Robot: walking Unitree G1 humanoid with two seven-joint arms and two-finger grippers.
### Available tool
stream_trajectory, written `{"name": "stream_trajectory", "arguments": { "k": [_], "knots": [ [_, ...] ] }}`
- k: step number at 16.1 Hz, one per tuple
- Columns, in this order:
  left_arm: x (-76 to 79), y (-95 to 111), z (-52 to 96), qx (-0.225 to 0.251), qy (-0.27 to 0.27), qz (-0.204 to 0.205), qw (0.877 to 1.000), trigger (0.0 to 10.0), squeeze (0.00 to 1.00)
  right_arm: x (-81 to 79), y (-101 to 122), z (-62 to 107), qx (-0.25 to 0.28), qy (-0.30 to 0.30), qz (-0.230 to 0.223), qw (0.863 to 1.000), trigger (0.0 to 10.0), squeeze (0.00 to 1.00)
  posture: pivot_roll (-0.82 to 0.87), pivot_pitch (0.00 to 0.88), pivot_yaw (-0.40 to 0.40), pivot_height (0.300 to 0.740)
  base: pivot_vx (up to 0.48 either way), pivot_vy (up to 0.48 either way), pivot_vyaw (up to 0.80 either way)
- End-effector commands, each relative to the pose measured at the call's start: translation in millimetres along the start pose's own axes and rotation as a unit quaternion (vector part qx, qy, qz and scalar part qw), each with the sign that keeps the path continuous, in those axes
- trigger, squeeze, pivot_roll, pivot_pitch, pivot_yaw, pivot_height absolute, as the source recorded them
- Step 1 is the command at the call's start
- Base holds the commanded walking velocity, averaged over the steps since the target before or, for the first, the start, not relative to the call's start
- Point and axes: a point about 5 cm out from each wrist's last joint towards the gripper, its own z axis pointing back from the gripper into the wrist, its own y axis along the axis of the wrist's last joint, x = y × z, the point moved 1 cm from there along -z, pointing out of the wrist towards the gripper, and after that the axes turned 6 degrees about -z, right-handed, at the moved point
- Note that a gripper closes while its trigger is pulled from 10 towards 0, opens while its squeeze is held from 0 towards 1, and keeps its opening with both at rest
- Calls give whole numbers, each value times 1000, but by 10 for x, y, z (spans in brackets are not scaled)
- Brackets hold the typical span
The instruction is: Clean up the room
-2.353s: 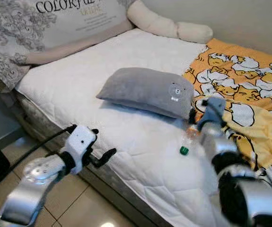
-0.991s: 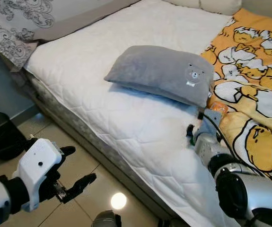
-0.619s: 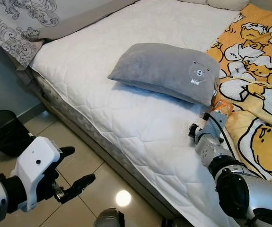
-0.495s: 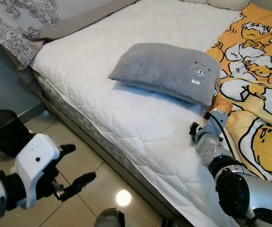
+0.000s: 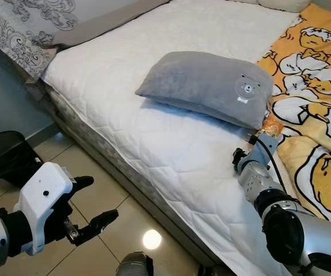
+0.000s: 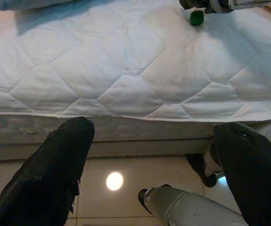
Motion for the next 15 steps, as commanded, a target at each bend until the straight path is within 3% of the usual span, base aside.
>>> {"name": "stream_trajectory", "arguments": {
  "k": [1,6,8,12,13,15],
  "knots": [
    [-11,26,27,-1,7,-10,1000,10000,0,8,-23,3,-1,-4,-4,1000,0,0,451,136,63,740,0,0,0],
    [1,-23,-37,1,8,-1,1000,10000,0,23,-24,2,1,-6,-3,1000,0,0,431,89,49,740,0,0,0],
    [-9,-142,-109,0,14,20,1000,10000,0,2,-37,9,7,-2,12,1000,0,0,381,47,39,740,0,0,0],
    [40,-343,-342,15,19,50,998,10000,0,9,-51,24,31,7,-18,999,0,0,242,0,22,740,0,0,0],
    [0,-341,-480,44,45,71,996,10000,0,39,-71,42,52,19,-32,998,0,0,183,0,16,740,0,0,0],
    [-54,-351,-622,57,66,79,993,10000,0,81,-104,51,58,23,-35,997,0,0,120,0,9,740,0,0,0]
  ]
}}
